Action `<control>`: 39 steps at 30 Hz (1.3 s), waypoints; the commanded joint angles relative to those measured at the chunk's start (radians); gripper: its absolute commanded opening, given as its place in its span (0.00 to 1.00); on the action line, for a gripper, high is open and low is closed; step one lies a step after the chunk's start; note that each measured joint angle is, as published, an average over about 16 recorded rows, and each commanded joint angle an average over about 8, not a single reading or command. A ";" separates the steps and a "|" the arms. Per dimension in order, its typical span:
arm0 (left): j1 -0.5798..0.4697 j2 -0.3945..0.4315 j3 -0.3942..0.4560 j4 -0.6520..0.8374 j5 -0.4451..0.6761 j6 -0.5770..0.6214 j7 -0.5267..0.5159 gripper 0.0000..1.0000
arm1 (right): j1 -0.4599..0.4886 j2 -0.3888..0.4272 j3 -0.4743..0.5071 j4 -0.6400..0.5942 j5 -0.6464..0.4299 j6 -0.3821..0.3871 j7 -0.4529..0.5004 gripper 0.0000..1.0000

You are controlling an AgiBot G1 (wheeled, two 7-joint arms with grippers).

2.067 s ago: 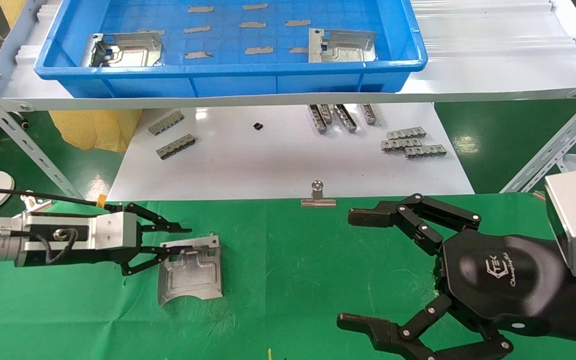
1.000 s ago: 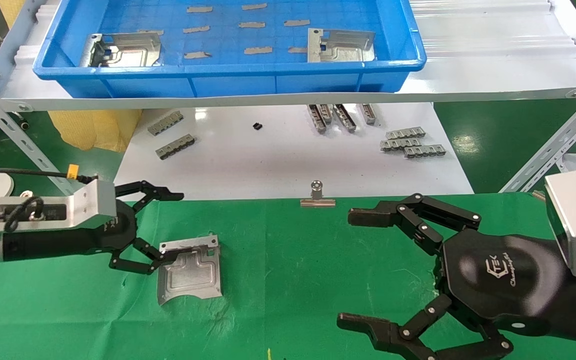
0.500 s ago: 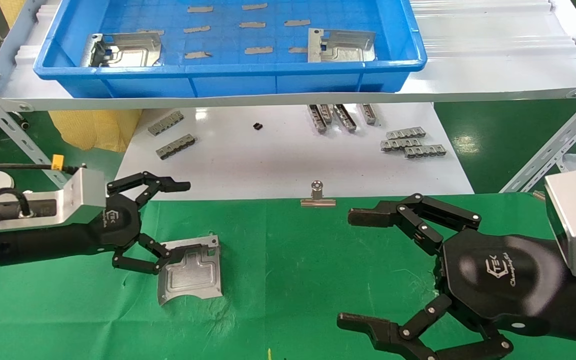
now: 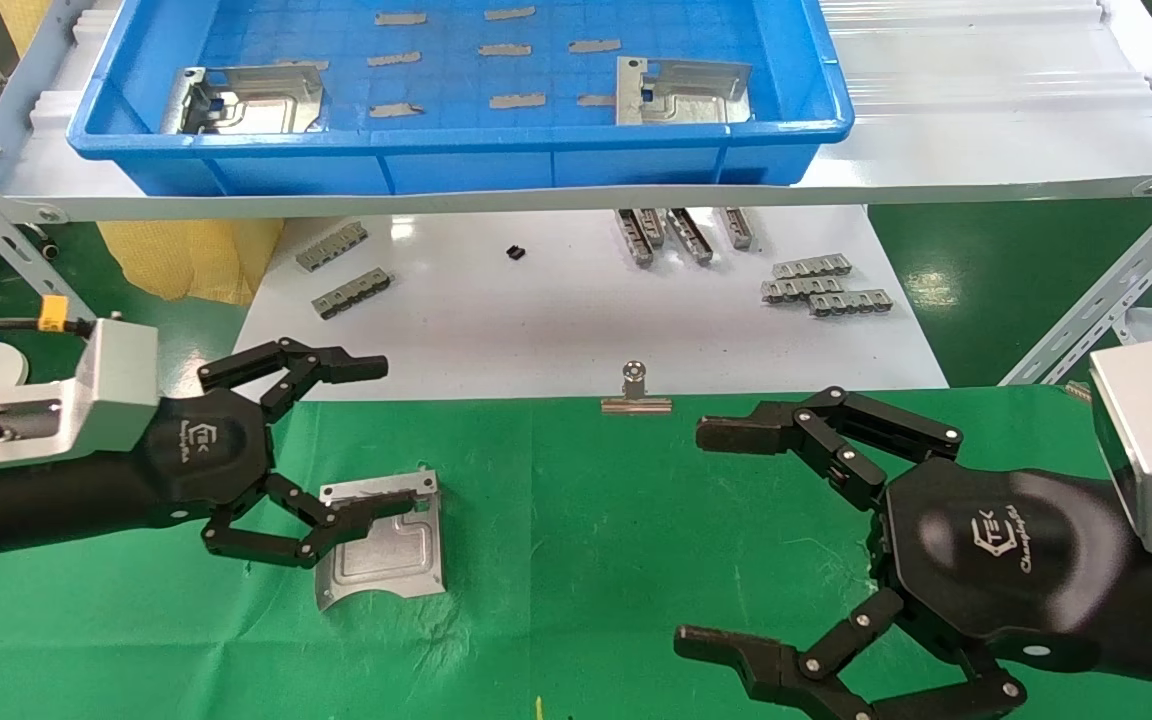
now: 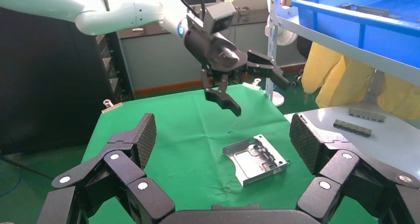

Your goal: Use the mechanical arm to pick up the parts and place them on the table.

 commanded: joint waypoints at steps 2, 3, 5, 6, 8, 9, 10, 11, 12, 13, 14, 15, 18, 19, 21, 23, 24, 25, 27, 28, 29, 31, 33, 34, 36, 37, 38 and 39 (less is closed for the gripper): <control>0.031 -0.017 -0.023 -0.062 -0.021 -0.005 -0.047 1.00 | 0.000 0.000 0.000 0.000 0.000 0.000 0.000 1.00; 0.042 -0.023 -0.031 -0.084 -0.028 -0.007 -0.064 1.00 | 0.000 0.000 0.000 0.000 0.000 0.000 0.000 1.00; 0.063 -0.035 -0.046 -0.125 -0.042 -0.010 -0.095 1.00 | 0.000 0.000 0.000 0.000 0.000 0.000 0.000 1.00; 0.074 -0.041 -0.054 -0.147 -0.049 -0.012 -0.111 1.00 | 0.000 0.000 0.000 0.000 0.000 0.000 0.000 1.00; 0.095 -0.052 -0.070 -0.188 -0.063 -0.015 -0.143 1.00 | 0.000 0.000 0.000 0.000 0.000 0.000 0.000 1.00; 0.105 -0.058 -0.078 -0.209 -0.070 -0.017 -0.159 1.00 | 0.000 0.000 0.000 0.000 0.000 0.000 0.000 1.00; 0.116 -0.064 -0.085 -0.231 -0.077 -0.019 -0.175 1.00 | 0.000 0.000 0.000 0.000 0.000 0.000 0.000 1.00; 0.126 -0.070 -0.093 -0.251 -0.084 -0.020 -0.191 1.00 | 0.000 0.000 0.000 0.000 0.000 0.000 0.000 1.00; 0.137 -0.075 -0.101 -0.272 -0.091 -0.022 -0.207 1.00 | 0.000 0.000 0.000 0.000 0.000 0.000 0.000 1.00; 0.148 -0.081 -0.109 -0.293 -0.099 -0.024 -0.223 1.00 | 0.000 0.000 0.000 0.000 0.000 0.000 0.000 1.00; 0.158 -0.087 -0.116 -0.314 -0.105 -0.025 -0.238 1.00 | 0.000 0.000 0.000 0.000 0.000 0.000 0.000 1.00; 0.169 -0.093 -0.124 -0.335 -0.113 -0.027 -0.255 1.00 | 0.000 0.000 0.000 0.000 0.000 0.000 0.000 1.00; 0.200 -0.110 -0.147 -0.398 -0.134 -0.032 -0.302 1.00 | 0.000 0.000 0.000 0.000 0.000 0.000 0.000 1.00; 0.211 -0.116 -0.155 -0.419 -0.141 -0.034 -0.318 1.00 | 0.000 0.000 0.000 0.000 0.000 0.000 0.000 1.00; 0.232 -0.128 -0.170 -0.460 -0.155 -0.037 -0.350 1.00 | 0.000 0.000 0.000 0.000 0.000 0.000 0.000 1.00; 0.252 -0.139 -0.185 -0.500 -0.168 -0.040 -0.380 1.00 | 0.000 0.000 0.000 0.000 0.000 0.000 0.000 1.00; 0.259 -0.143 -0.191 -0.515 -0.173 -0.041 -0.392 1.00 | 0.000 0.000 0.000 0.000 0.000 0.000 0.000 1.00; 0.269 -0.148 -0.197 -0.534 -0.179 -0.043 -0.406 1.00 | 0.000 0.000 0.000 0.000 0.000 0.000 0.000 1.00; 0.284 -0.156 -0.209 -0.565 -0.190 -0.045 -0.427 1.00 | 0.000 0.000 0.000 0.000 0.000 0.000 0.000 1.00; 0.291 -0.160 -0.214 -0.578 -0.194 -0.046 -0.435 1.00 | 0.000 0.000 0.000 0.000 0.000 0.000 0.000 1.00; 0.295 -0.162 -0.217 -0.587 -0.198 -0.046 -0.440 1.00 | 0.000 0.000 0.000 0.000 0.000 0.000 0.000 1.00; 0.301 -0.166 -0.222 -0.598 -0.202 -0.047 -0.445 1.00 | 0.000 0.000 0.000 0.000 0.000 0.000 0.000 1.00; 0.304 -0.168 -0.224 -0.604 -0.205 -0.048 -0.447 1.00 | 0.000 0.000 0.000 0.000 0.000 0.000 0.000 1.00; 0.304 -0.167 -0.224 -0.603 -0.205 -0.048 -0.445 1.00 | 0.000 0.000 0.000 0.000 0.000 0.000 0.000 1.00; 0.301 -0.166 -0.222 -0.597 -0.203 -0.048 -0.442 1.00 | 0.000 0.000 0.000 0.000 0.000 0.000 0.000 1.00; 0.300 -0.165 -0.221 -0.594 -0.203 -0.048 -0.441 1.00 | 0.000 0.000 0.000 0.000 0.000 0.000 0.000 1.00; 0.299 -0.165 -0.220 -0.591 -0.202 -0.048 -0.440 1.00 | 0.000 0.000 0.000 0.000 0.000 0.000 0.000 1.00; 0.297 -0.164 -0.219 -0.589 -0.200 -0.048 -0.439 1.00 | 0.000 0.000 0.000 0.000 0.000 0.000 0.000 1.00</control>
